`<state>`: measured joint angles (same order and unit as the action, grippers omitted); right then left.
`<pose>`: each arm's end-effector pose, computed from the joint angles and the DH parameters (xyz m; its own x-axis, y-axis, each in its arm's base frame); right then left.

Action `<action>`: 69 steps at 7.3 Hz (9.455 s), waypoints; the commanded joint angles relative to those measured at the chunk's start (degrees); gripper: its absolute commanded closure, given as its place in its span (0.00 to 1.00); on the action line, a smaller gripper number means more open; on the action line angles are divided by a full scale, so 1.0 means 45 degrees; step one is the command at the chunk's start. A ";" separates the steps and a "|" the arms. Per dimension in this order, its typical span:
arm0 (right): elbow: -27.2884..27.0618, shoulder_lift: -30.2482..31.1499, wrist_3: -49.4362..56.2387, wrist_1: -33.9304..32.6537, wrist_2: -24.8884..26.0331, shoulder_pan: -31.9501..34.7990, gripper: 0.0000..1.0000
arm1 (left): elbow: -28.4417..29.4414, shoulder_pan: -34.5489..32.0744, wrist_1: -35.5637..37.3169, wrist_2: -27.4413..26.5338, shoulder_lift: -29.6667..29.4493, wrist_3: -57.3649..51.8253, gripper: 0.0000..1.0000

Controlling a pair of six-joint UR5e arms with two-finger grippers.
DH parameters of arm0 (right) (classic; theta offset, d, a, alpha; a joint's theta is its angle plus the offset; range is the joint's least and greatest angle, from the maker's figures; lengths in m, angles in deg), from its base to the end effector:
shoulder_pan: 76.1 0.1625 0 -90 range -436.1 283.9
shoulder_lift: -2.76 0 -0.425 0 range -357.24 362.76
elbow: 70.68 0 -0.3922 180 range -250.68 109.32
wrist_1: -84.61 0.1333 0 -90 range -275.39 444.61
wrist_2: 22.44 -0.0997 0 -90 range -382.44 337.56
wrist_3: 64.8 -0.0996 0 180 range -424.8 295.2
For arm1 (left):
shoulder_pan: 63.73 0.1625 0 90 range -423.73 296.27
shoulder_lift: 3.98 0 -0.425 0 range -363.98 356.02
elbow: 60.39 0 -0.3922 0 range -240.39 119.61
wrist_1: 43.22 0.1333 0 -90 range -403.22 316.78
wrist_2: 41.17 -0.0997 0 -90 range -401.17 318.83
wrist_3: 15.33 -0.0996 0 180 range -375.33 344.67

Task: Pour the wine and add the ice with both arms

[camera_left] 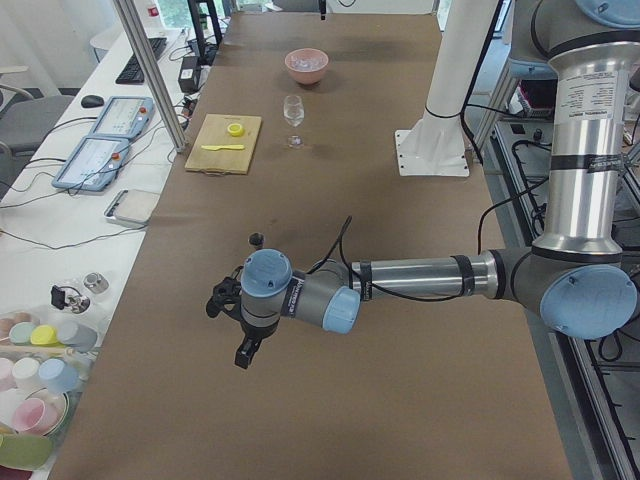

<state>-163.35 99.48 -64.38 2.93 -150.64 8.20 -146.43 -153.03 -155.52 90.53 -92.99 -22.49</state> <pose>0.0270 -0.4517 0.6829 0.7767 -0.1311 0.6161 0.1047 0.9914 0.0790 -0.0609 -0.5015 0.6625 0.7369 0.3248 -0.5928 -0.1043 0.9211 0.3750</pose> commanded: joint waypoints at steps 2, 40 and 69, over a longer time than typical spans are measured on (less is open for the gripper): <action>-0.0302 0.0088 0.0081 0.0025 -0.0065 0.0016 0.00 | -0.0156 0.0000 -0.0044 0.0009 0.0016 -0.0030 0.02; 0.0203 0.0011 -0.0171 0.2603 0.0091 -0.0023 0.00 | -0.0452 1.3535 -0.8247 -2.0303 -0.0511 1.8095 0.02; 0.0222 -0.0106 -0.0171 0.2603 0.0071 -0.0023 0.00 | 0.2657 1.2910 -1.0005 -1.9718 -0.2114 1.7978 1.00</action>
<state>-162.35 99.00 -65.15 14.58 -150.32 8.10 -134.37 -94.93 -200.21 1.75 -102.54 58.44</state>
